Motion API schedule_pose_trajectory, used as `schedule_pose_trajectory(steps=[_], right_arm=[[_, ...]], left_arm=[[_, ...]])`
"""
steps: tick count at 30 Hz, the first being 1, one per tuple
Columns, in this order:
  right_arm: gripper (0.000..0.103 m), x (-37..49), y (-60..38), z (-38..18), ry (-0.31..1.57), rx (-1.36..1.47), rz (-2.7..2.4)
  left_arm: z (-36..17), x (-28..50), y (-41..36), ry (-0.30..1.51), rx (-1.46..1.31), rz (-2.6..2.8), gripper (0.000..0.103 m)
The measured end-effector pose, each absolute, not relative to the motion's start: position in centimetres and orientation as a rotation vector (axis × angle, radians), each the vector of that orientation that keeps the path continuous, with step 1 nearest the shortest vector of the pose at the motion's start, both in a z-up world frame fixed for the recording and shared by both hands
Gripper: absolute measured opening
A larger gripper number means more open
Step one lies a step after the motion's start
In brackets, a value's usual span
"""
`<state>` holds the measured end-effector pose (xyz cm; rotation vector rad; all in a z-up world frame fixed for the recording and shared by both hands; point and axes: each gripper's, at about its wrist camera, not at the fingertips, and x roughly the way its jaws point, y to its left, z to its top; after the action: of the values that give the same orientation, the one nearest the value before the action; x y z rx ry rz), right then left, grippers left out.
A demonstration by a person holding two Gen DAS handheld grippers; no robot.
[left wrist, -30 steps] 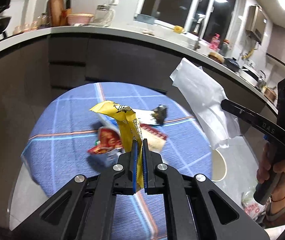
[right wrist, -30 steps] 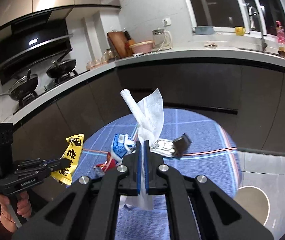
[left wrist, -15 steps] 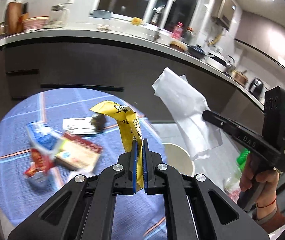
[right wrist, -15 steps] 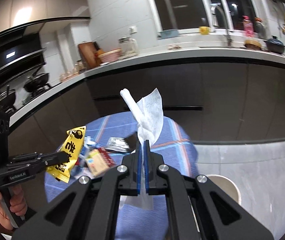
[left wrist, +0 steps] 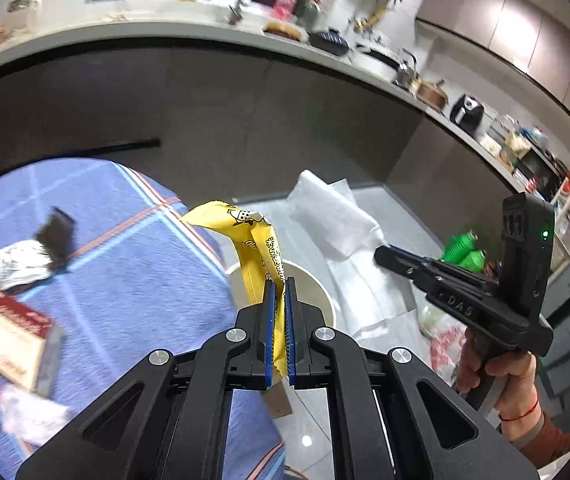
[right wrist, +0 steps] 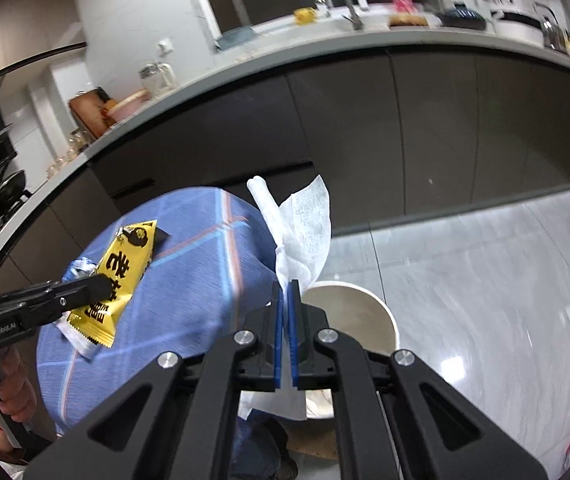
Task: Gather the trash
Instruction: 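Carry wrapper and tissue over the bin and open both tools to drop them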
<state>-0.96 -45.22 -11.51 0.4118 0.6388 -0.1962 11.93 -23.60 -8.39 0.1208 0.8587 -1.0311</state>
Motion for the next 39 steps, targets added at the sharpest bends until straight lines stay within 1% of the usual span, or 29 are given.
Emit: schedule_pose_trajectory(steps=[10, 18, 20, 21, 22, 23, 24, 26, 28, 30, 31, 32, 33, 34, 35, 36, 39], right_arm=[[0.005, -0.3, -48.1, -17.9, 0.731, 0.515, -0.214], [0.007, 1.8, -49.0, -21.4, 0.804, 0.542, -0.214], [0.008, 2.1, -49.3, -22.4, 0.824, 0.546, -0.213], [0.012, 2.4, -49.3, -22.7, 0.832, 0.543, -0.211], [0.016, 2.5, -49.3, -22.9, 0.840, 0.537, -0.209], [0.026, 2.6, -49.3, -23.1, 0.843, 0.532, -0.209], [0.037, 2.5, -49.3, -23.3, 0.849, 0.519, -0.206], [0.043, 2.4, -49.2, -23.3, 0.850, 0.491, -0.210], [0.047, 2.1, -49.1, -23.0, 0.841, 0.464, -0.210], [0.060, 1.8, -49.2, -22.7, 0.828, 0.453, -0.208], [0.065, 1.7, -49.2, -22.5, 0.820, 0.445, -0.207], [0.072, 1.6, -49.1, -22.2, 0.812, 0.435, -0.205], [0.084, 1.6, -49.2, -22.1, 0.809, 0.429, -0.203], [0.089, 1.5, -49.1, -21.9, 0.802, 0.421, -0.200], [0.096, 1.4, -48.9, -21.6, 0.791, 0.411, -0.192], [0.100, 1.3, -48.8, -21.3, 0.788, 0.404, -0.188], [0.100, 1.5, -48.2, -20.8, 0.787, 0.382, -0.183]], left_arm=[[-14.5, 13.3, -30.7, 0.982, 0.216, -1.077, 0.004], [-18.0, 14.6, -33.7, 1.006, 0.301, -1.046, 0.005], [-18.6, 15.0, -34.1, 1.009, 0.308, -1.031, 0.007], [-19.0, 15.2, -34.3, 1.008, 0.314, -1.023, 0.014], [-19.1, 15.3, -34.6, 1.009, 0.317, -1.014, 0.025], [-19.3, 15.4, -34.7, 1.009, 0.316, -1.007, 0.031], [-19.4, 15.6, -34.7, 1.005, 0.310, -1.002, 0.040], [-19.3, 15.8, -34.6, 0.999, 0.299, -0.996, 0.046], [-19.1, 16.1, -34.3, 0.986, 0.290, -0.981, 0.057], [-18.6, 16.3, -33.8, 0.968, 0.277, -0.968, 0.062], [-18.3, 16.3, -33.5, 0.961, 0.270, -0.964, 0.064], [-18.0, 16.2, -33.3, 0.954, 0.262, -0.960, 0.065], [-17.7, 16.3, -33.1, 0.944, 0.254, -0.954, 0.070], [-17.3, 16.0, -32.8, 0.933, 0.249, -0.948, 0.075], [-17.0, 16.0, -32.5, 0.917, 0.242, -0.938, 0.078], [-16.6, 15.9, -32.2, 0.896, 0.235, -0.928, 0.082], [-15.5, 15.6, -31.3, 0.856, 0.223, -0.898, 0.095]])
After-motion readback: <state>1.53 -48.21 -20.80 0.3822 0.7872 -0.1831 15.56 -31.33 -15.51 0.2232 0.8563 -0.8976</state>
